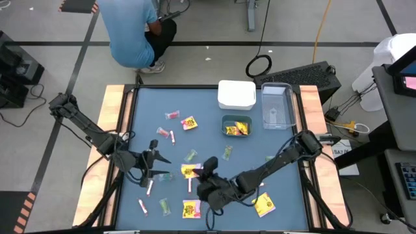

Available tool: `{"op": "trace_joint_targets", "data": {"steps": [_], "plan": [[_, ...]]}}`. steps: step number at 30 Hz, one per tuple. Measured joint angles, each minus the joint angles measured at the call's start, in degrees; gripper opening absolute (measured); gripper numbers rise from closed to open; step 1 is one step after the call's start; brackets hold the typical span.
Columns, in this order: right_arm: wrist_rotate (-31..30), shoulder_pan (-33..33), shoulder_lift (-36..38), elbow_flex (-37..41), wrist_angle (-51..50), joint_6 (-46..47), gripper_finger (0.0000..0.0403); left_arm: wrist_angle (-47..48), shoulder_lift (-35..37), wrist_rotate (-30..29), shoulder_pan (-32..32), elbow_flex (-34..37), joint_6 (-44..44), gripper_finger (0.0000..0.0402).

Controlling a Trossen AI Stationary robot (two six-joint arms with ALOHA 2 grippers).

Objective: Sort candy
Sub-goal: Put the middle left yellow candy into the green bin

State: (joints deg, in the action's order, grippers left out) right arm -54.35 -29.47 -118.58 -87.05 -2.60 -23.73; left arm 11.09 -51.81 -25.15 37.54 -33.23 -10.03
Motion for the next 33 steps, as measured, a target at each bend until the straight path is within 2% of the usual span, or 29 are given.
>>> {"op": "trace_joint_targets", "data": {"steps": [4, 7, 18, 23, 29, 33], "plan": [[-3.66, -1.67, 0.14, 0.00, 0.36, -16.62, 0.0029, 0.38, 0.06, -0.87, 0.00, 0.00, 0.26, 0.0183], [-4.25, -2.31, 0.14, 0.00, 0.79, -23.81, 0.0029, 0.35, -0.33, -3.01, -0.02, 0.10, 1.62, 0.0183], [-4.06, -2.91, 0.14, 0.00, 1.08, -25.05, 0.0029, 0.03, -0.55, -5.37, -0.02, 0.15, 4.55, 0.0183], [-4.02, -2.89, 0.14, 0.00, 1.08, -17.28, 0.0029, 0.05, -0.55, -5.37, -0.04, 0.17, 4.97, 0.0183], [-4.04, -2.89, 0.14, 0.00, 1.08, 2.77, 0.0029, 0.09, -0.55, -5.37, -0.04, 0.20, 4.95, 0.0183], [-4.04, -2.89, 0.14, 0.00, 1.08, 12.02, 0.0029, 0.09, -0.55, -5.36, -0.04, 0.21, 4.81, 0.0183]]}}
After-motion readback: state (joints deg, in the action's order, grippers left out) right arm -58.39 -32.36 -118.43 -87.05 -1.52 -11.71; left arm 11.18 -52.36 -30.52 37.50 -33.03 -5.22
